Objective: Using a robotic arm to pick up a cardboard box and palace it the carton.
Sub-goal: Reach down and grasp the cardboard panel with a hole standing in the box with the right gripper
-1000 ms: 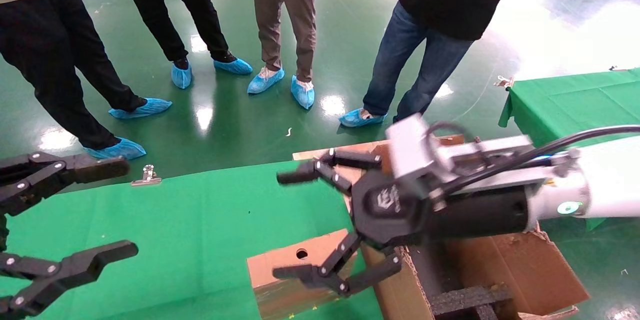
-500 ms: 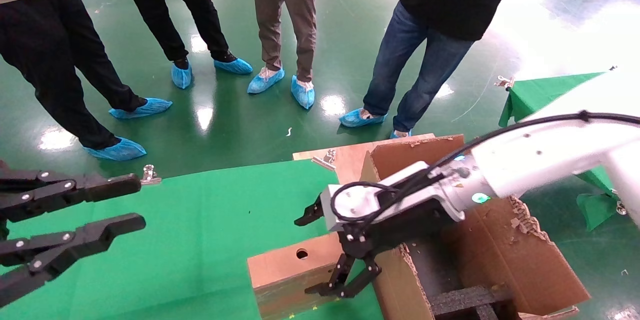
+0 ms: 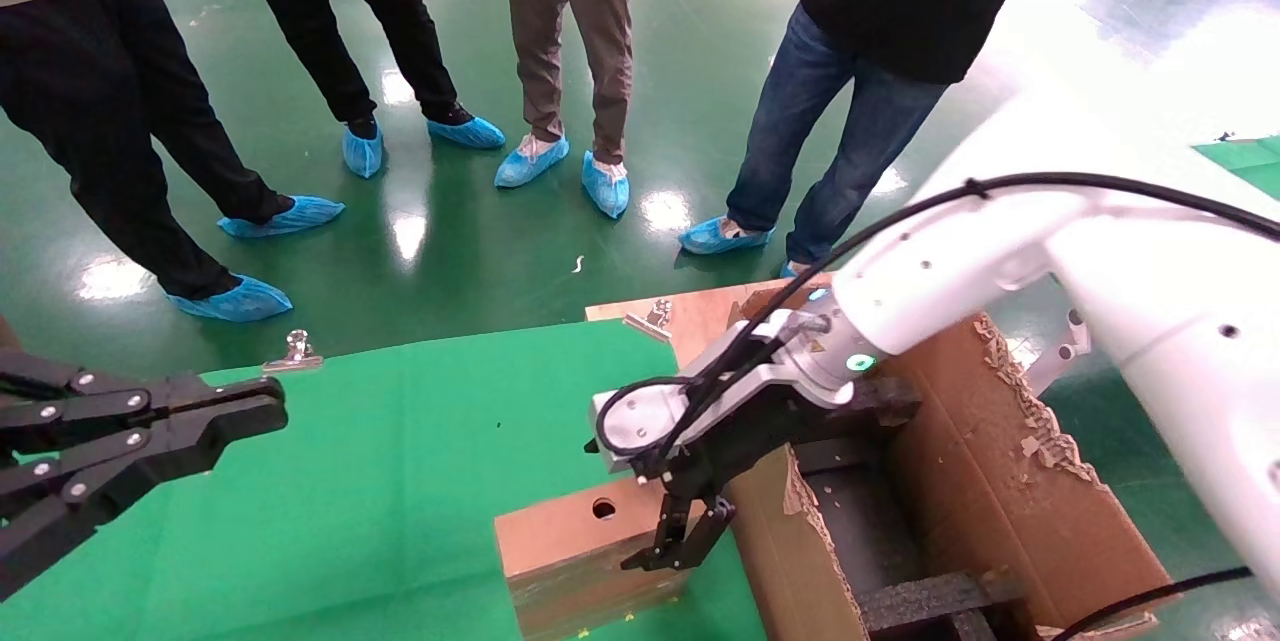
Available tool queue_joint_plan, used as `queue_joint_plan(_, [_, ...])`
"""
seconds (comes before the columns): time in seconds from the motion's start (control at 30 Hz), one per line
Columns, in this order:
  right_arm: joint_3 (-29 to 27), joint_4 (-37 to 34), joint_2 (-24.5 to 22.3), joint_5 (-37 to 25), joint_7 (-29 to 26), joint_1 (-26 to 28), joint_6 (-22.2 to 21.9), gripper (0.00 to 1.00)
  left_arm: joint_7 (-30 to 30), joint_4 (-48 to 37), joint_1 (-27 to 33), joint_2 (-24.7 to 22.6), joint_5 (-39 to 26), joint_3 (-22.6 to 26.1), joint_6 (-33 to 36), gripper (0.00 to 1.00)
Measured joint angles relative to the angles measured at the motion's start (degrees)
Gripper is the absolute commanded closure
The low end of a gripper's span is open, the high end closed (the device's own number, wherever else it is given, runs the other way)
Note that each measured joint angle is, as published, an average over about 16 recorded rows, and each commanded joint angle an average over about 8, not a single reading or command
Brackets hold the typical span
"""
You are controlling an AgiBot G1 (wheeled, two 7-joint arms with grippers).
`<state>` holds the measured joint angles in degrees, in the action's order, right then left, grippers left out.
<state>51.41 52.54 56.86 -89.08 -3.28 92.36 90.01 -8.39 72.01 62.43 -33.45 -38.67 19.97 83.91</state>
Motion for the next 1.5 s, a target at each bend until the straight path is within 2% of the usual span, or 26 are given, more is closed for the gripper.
queue_joint_plan(0.03, [0.6, -0.4, 0.6, -0.5, 0.3, 0.4, 0.0, 0.00, 0.0, 0.0, 0.0, 0.0, 0.0, 0.0, 0.0, 0.93])
queue_joint_plan(0.17, [2.9, -1.7, 2.5, -1.9, 1.4, 1.7, 0.0, 0.01, 0.0, 0.0, 0.0, 0.0, 0.0, 0.0, 0.0, 0.43])
queue_joint_plan(0.2, [3.4, -2.0, 2.9, -2.2, 1.6, 2.0, 0.1, 0.09, 0.0, 0.0, 0.0, 0.0, 0.0, 0.0, 0.0, 0.30])
queue_joint_plan(0.27, [4.2, -2.4, 3.6, -2.7, 2.1, 2.4, 0.1, 0.32, 0.0, 0.0, 0.0, 0.0, 0.0, 0.0, 0.0, 0.05])
queue_joint_plan(0.3, [4.6, -2.6, 3.8, -2.9, 2.2, 2.6, 0.2, 0.45, 0.0, 0.0, 0.0, 0.0, 0.0, 0.0, 0.0, 0.00])
queue_joint_plan(0.43, [5.6, -2.9, 4.6, -3.4, 2.8, 3.1, 0.3, 0.94, 0.0, 0.0, 0.0, 0.0, 0.0, 0.0, 0.0, 0.00])
queue_joint_plan(0.47, [5.7, -3.0, 4.7, -3.5, 2.8, 3.2, 0.3, 0.99, 0.0, 0.0, 0.0, 0.0, 0.0, 0.0, 0.0, 0.00])
queue_joint_plan(1.5, [5.1, -2.8, 4.3, -3.0, 2.6, 2.8, 0.2, 1.00, 0.0, 0.0, 0.0, 0.0, 0.0, 0.0, 0.0, 0.00])
